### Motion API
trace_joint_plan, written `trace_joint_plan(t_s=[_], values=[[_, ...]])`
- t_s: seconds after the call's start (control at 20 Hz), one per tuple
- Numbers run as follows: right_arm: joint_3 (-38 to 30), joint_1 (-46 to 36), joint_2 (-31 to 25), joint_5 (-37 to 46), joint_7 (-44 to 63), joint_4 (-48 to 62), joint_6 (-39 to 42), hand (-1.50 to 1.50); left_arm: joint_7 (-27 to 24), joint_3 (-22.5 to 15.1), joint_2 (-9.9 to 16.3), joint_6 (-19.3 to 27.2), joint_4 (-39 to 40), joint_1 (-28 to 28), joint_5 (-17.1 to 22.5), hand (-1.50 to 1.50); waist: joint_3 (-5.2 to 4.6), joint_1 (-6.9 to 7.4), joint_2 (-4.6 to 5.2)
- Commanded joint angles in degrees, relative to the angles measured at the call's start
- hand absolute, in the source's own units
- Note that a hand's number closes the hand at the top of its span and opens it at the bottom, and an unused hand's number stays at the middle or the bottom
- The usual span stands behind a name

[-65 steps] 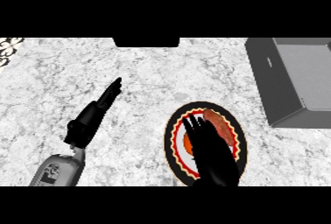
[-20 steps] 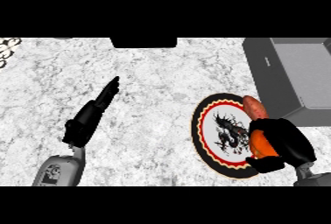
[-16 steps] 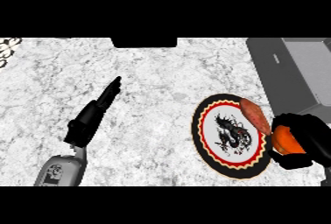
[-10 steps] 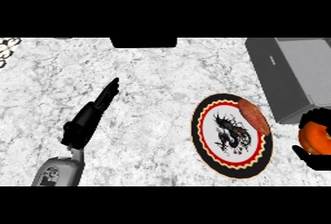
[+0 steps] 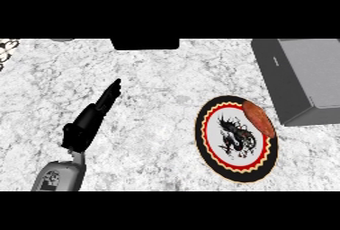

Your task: Pick the squash from the plate and place it in the cardboard box

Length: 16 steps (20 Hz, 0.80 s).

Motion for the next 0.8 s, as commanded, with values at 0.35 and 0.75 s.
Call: trace_joint_plan(t_s=[0.35,0.75], values=[[-14.95,-10.38,-3.33,-14.44,15.26,0.8,9.76,1.5,-0.19,-0.66,-0.21,-1.45,-1.23,1.25,-0.16,0.0,0.03,1.79,0.35],[-10.57,-23.43,-7.33,-10.85,17.43,14.52,9.97,1.5,-3.03,0.37,-0.9,-0.97,2.84,-0.56,-1.1,0.0,0.04,1.87,0.47]])
